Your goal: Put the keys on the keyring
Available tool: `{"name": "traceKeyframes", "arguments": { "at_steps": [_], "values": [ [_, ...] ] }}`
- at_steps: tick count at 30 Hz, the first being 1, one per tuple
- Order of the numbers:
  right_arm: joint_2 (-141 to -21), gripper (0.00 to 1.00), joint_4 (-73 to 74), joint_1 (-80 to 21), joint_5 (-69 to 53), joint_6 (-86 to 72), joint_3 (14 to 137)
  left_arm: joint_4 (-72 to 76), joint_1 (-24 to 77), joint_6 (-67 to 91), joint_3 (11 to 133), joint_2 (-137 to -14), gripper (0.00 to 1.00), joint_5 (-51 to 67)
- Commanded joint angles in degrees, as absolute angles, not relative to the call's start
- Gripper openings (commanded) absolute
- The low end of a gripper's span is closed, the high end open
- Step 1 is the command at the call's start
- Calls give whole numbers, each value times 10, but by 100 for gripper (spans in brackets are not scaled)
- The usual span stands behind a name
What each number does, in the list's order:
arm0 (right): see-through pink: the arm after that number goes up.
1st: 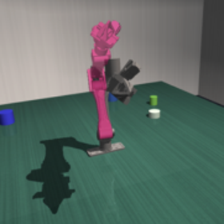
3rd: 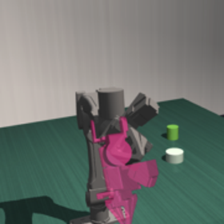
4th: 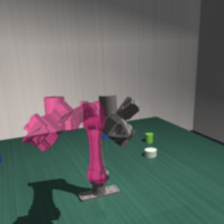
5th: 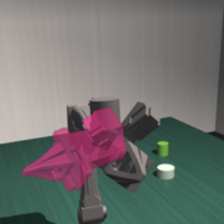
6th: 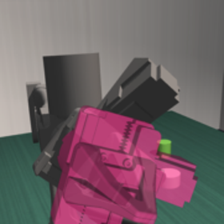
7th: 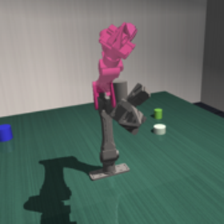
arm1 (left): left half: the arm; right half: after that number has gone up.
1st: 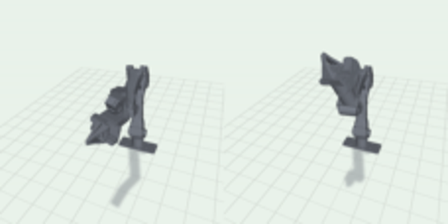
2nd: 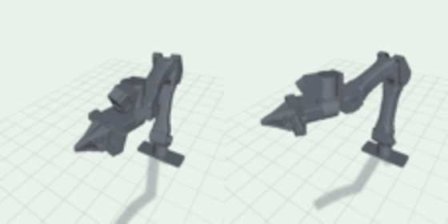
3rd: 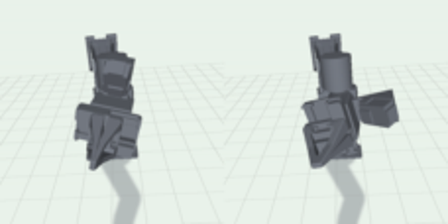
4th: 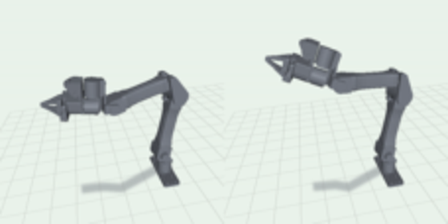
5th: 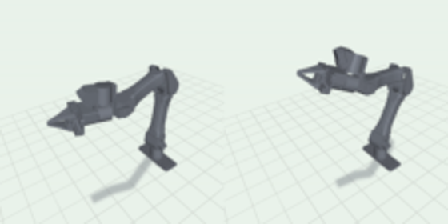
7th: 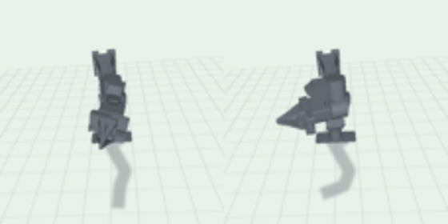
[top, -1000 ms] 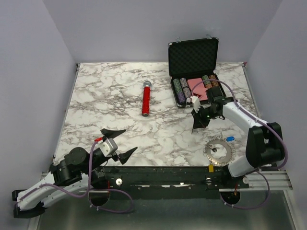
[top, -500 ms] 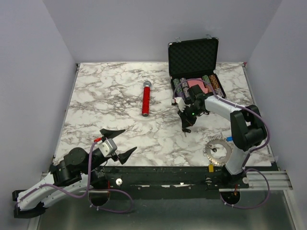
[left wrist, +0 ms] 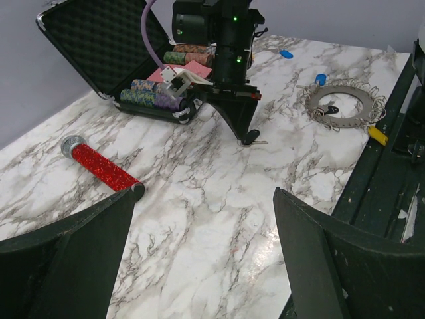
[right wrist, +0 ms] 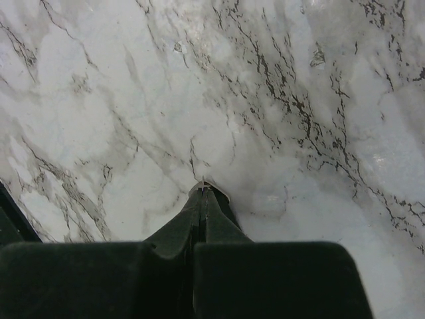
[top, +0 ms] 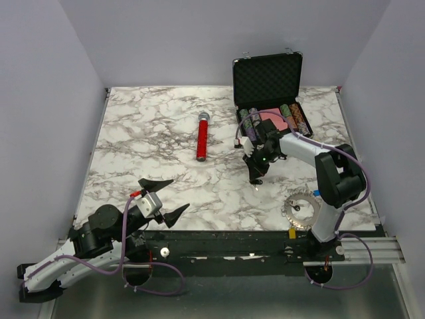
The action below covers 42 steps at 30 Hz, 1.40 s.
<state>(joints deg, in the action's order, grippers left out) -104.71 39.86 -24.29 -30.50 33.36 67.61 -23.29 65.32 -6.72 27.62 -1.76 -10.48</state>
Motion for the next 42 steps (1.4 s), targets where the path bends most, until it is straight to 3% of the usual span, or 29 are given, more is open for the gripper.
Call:
{"name": "traceKeyframes", "arguments": {
  "at_steps": [1, 19, 24, 30, 39, 42],
  "values": [
    [-1063, 4, 392, -254, -308, 324, 693, -241, 650, -75, 274, -15, 93, -111],
    [-1034, 28, 402, -258, -316, 320, 696, -241, 646, -74, 274, -16, 94, -110],
    [-1006, 41, 401, -258, -309, 322, 686, -241, 645, -73, 274, -17, 94, -109],
    [-985, 43, 399, -253, -304, 319, 677, -242, 642, -70, 276, -16, 94, -109],
    [-865, 43, 392, -167, -382, 313, 612, -239, 636, -60, 279, -11, 94, -99],
    [-794, 53, 380, -111, -413, 307, 571, -234, 635, -48, 277, -5, 96, -88]
  ]
}}
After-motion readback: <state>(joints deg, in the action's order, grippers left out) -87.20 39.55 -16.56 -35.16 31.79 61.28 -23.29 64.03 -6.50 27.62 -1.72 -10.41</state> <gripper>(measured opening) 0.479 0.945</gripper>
